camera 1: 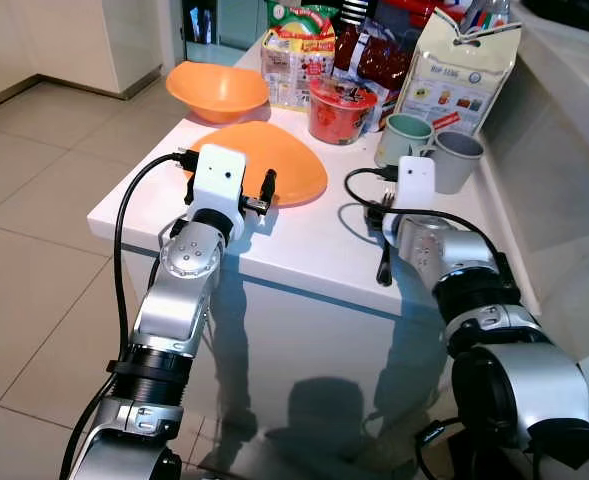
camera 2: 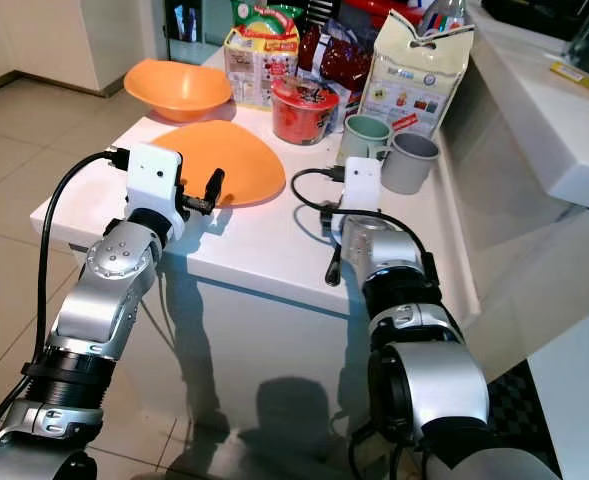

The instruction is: Setting the table

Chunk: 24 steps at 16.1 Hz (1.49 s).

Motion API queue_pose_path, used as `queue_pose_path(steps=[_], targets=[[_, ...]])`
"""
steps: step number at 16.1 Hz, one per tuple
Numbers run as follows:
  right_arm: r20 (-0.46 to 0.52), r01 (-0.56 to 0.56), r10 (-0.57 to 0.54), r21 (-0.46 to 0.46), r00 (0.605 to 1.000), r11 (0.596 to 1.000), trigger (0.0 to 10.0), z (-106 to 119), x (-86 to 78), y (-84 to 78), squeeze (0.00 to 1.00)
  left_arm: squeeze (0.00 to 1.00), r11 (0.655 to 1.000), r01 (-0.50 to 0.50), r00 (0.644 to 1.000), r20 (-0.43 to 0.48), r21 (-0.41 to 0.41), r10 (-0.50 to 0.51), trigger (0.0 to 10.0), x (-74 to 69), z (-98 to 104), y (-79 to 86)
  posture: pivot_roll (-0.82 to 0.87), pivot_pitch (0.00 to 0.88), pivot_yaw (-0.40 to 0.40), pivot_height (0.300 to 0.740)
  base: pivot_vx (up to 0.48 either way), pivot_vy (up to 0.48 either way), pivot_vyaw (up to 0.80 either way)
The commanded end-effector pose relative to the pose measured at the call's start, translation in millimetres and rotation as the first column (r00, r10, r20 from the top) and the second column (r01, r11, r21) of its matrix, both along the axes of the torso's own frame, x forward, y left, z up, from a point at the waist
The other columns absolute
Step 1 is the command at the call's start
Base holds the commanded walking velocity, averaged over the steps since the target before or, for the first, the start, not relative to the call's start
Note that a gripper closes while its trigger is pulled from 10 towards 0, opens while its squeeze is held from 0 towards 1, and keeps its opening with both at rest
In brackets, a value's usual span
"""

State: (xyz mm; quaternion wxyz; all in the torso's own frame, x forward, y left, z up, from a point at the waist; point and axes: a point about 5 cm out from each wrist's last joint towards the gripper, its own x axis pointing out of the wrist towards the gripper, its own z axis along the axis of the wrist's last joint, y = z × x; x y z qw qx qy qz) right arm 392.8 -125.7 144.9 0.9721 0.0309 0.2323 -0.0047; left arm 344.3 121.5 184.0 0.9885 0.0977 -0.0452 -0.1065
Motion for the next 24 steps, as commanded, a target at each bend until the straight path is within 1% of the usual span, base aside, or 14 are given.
queue_pose_path(steps=[1, 2, 4, 9, 11, 15, 17, 18, 19, 20, 21, 22, 23, 24], targets=[[0.030, 0.015, -0.015, -0.011, 0.999, 1.000, 10.0, 4, 1.0, -4.8, 0.00, 0.00, 1.000, 0.026, 1.000, 0.003, 0.014, -0.026, 10.0, 0.6, 3, -5.3, 0.16, 0.000, -0.118, 0.740, 0.000, 0.000, 0.00], [0.040, 0.016, -0.016, -0.009, 0.999, 1.000, 10.0, 7, 2.1, -4.4, 0.00, 0.00, 1.000, 0.027, 1.000, 0.003, 0.015, -0.027, 10.0, 1.0, 4, -5.4, 0.16, 0.000, -0.117, 0.740, 0.000, 0.000, 0.00], [0.027, 0.029, -0.029, -0.005, 0.999, 1.000, 10.0, 10, 3.1, -4.6, 0.00, 0.00, 0.999, 0.027, 1.000, 0.004, 0.016, -0.027, 10.0, 2.1, 5, -5.1, 0.16, 0.000, -0.109, 0.740, 0.000, 0.000, 0.00], [-0.092, 0.068, -0.062, 0.061, 0.994, 0.996, 10.0, 12, 3.6, -9.9, 0.00, 0.00, 1.000, 0.024, 1.000, 0.004, 0.015, -0.024, 10.0, 2.9, 5, -4.7, 0.15, 0.000, -0.116, 0.740, 0.000, 0.000, 0.00], [-0.144, 0.094, -0.086, 0.049, 0.986, 0.994, 10.0, 11, 3.3, -19.9, 0.00, 0.00, 1.000, 0.026, 1.000, 0.004, 0.011, -0.026, 10.0, 2.3, 4, -7.5, 0.14, 0.000, -0.130, 0.740, 0.000, 0.000, 0.00], [-0.163, 0.097, -0.088, 0.048, 0.983, 0.994, 10.0, 14, 3.2, -24.2, 0.00, 0.00, 1.000, 0.023, 1.000, 0.006, 0.009, -0.023, 10.0, 2.1, 4, -6.8, 0.14, 0.000, -0.132, 0.740, 0.000, 0.000, 0.00], [-0.179, 0.105, -0.098, 0.032, 0.979, 0.994, 10.0, 13, 1.8, -30.2, 0.00, 0.00, 1.000, 0.023, 1.000, 0.005, 0.006, -0.023, 10.0, 2.1, 3, -8.2, 0.14, 0.000, -0.143, 0.740, 0.000, 0.000, 0.00], [-0.185, 0.112, -0.106, 0.022, 0.977, 0.993, 9.2, 12, 1.0, -32.9, 0.00, 0.00, 1.000, 0.023, 1.000, 0.005, 0.006, -0.023, 10.0, 2.2, 3, -8.6, 0.14, 0.000, -0.143, 0.740, 0.000, 0.000, 0.00], [-0.198, 0.113, -0.110, 0.007, 0.974, 0.994, 4.9, 7, -0.9, -36.6, 0.00, 0.00, 1.000, 0.023, 1.000, 0.006, 0.005, -0.023, 10.0, 2.5, 3, -9.4, 0.14, 0.000, -0.150, 0.740, 0.000, 0.000, 0.00], [-0.214, 0.115, -0.111, 0.002, 0.970, 0.993, 2.5, 0, -3.5, -38.4, 0.00, 0.00, 1.000, 0.022, 1.000, 0.007, 0.005, -0.023, 10.0, 2.5, 3, -9.6, 0.15, 0.000, -0.151, 0.740, 0.000, 0.000, 0.00], [-0.216, 0.115, -0.112, 0.004, 0.970, 0.993, 2.5, -1, -3.9, -38.4, 0.00, 0.00, 1.000, 0.023, 1.000, 0.007, 0.006, -0.023, 10.0, 2.3, 2, -9.6, 0.15, 0.000, -0.151, 0.740, 0.000, 0.000, 0.00], [-0.224, 0.116, -0.112, 0.005, 0.968, 0.993, 0.2, -2, -4.7, -38.1, 0.00, 0.00, 1.000, 0.023, 1.000, 0.006, 0.007, -0.023, 10.0, 2.1, 2, -9.4, 0.15, 0.000, -0.152, 0.740, 0.000, 0.000, 0.00], [-0.238, 0.120, -0.112, 0.022, 0.965, 0.992, 0.0, -5, -6.0, -37.3, 0.00, 0.00, 1.000, 0.022, 1.000, 0.006, 0.009, -0.022, 10.0, 2.1, 2, -8.7, 0.15, 0.000, -0.152, 0.740, 0.000, 0.000, 0.00], [-0.245, 0.121, -0.110, 0.027, 0.963, 0.992, 0.0, -7, -6.8, -36.9, 0.00, 0.00, 1.000, 0.021, 1.000, 0.006, 0.010, -0.021, 10.0, 2.2, 2, -8.3, 0.15, 0.000, -0.152, 0.740, 0.000, 0.000, 0.00]])
